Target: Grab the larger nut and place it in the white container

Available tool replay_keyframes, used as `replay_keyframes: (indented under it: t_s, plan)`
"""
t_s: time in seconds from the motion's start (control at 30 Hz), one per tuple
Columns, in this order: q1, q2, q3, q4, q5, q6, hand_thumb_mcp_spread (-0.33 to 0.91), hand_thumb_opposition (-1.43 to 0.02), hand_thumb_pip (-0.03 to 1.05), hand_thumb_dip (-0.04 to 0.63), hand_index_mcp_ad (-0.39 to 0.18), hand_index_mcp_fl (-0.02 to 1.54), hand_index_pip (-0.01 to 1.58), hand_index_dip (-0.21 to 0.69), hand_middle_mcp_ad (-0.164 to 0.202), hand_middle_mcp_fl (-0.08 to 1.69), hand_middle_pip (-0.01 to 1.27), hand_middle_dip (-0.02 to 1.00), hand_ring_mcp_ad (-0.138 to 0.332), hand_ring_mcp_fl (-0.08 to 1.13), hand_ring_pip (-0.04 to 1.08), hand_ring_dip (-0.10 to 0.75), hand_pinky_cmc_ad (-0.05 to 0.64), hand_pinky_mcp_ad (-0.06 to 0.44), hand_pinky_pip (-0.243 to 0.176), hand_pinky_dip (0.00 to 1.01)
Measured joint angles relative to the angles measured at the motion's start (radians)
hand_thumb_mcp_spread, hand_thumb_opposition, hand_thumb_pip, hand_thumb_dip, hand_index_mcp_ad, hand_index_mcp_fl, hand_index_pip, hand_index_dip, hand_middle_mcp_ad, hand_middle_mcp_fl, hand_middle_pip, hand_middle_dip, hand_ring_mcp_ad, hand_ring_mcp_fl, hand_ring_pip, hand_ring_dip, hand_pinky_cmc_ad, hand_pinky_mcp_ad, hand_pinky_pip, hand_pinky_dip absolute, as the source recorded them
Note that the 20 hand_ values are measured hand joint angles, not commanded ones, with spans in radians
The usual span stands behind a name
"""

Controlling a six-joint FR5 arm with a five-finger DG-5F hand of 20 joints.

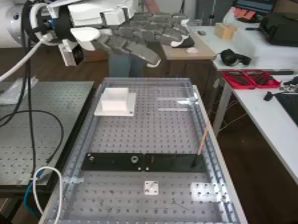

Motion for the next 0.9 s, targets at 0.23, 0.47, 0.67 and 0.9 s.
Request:
replay_keyframes:
  t_s: [0.23, 0.47, 0.67, 0.9]
  plan:
    - [0.000, -0.001, 0.005, -0.017, -0.018, -0.014, -0.02, -0.88, 0.69, 0.061, -0.103, 0.09, 0.14, -0.101, 0.087, 0.06, 0.14, 0.22, 0.202, 0.01, 0.11, 0.106, 0.393, 0.354, -0.105, 0.33]
    - [0.011, 0.003, 0.002, -0.033, -0.024, -0.017, -0.02, -0.88, 0.69, 0.061, -0.103, 0.09, 0.14, -0.105, 0.087, 0.06, 0.14, 0.22, 0.202, 0.01, 0.11, 0.106, 0.393, 0.354, -0.105, 0.33]
    - [0.029, 0.020, -0.006, -0.046, -0.023, -0.027, -0.02, -0.88, 0.69, 0.061, -0.103, 0.09, 0.14, -0.101, 0.087, 0.06, 0.14, 0.22, 0.202, 0.01, 0.11, 0.106, 0.393, 0.354, -0.105, 0.33]
    - [0.044, 0.024, 0.003, -0.092, -0.015, -0.025, -0.02, -0.88, 0.69, 0.061, -0.103, 0.09, 0.14, -0.113, 0.087, 0.06, 0.14, 0.22, 0.202, 0.01, 0.11, 0.103, 0.393, 0.358, -0.105, 0.33]
